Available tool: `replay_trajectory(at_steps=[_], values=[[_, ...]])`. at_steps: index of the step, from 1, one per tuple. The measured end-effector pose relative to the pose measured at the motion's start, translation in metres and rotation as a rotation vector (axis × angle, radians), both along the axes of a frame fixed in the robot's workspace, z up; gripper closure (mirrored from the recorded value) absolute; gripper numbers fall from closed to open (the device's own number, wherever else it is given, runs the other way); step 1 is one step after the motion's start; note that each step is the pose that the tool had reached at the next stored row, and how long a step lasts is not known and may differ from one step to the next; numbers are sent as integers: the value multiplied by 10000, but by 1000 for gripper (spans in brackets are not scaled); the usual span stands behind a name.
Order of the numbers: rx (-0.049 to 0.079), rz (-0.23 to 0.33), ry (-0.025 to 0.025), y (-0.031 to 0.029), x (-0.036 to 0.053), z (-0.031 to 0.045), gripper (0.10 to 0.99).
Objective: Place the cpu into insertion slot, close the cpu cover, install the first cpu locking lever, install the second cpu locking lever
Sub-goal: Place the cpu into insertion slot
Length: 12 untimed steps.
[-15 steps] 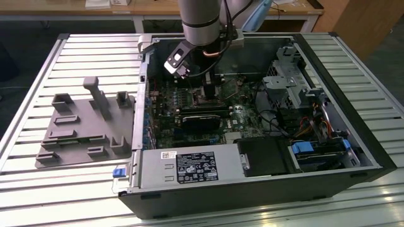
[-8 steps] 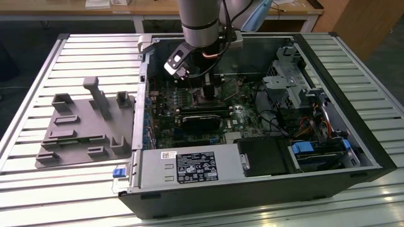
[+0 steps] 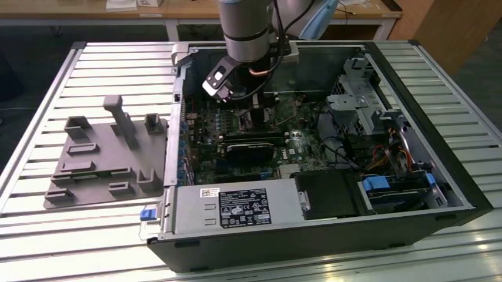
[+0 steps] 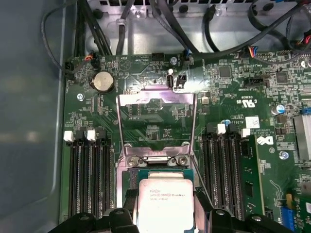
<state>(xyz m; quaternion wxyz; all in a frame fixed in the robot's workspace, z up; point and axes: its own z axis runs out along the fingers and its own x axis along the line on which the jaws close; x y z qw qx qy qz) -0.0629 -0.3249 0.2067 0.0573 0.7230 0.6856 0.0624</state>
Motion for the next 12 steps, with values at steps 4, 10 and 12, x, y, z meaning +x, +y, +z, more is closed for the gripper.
replay_trajectory(at_steps=[4,10,12], values=[[33,2,1,0,-2,-38,545],[62,94,2,0,-4,-70,545],[62,123,2,0,-4,-72,545]])
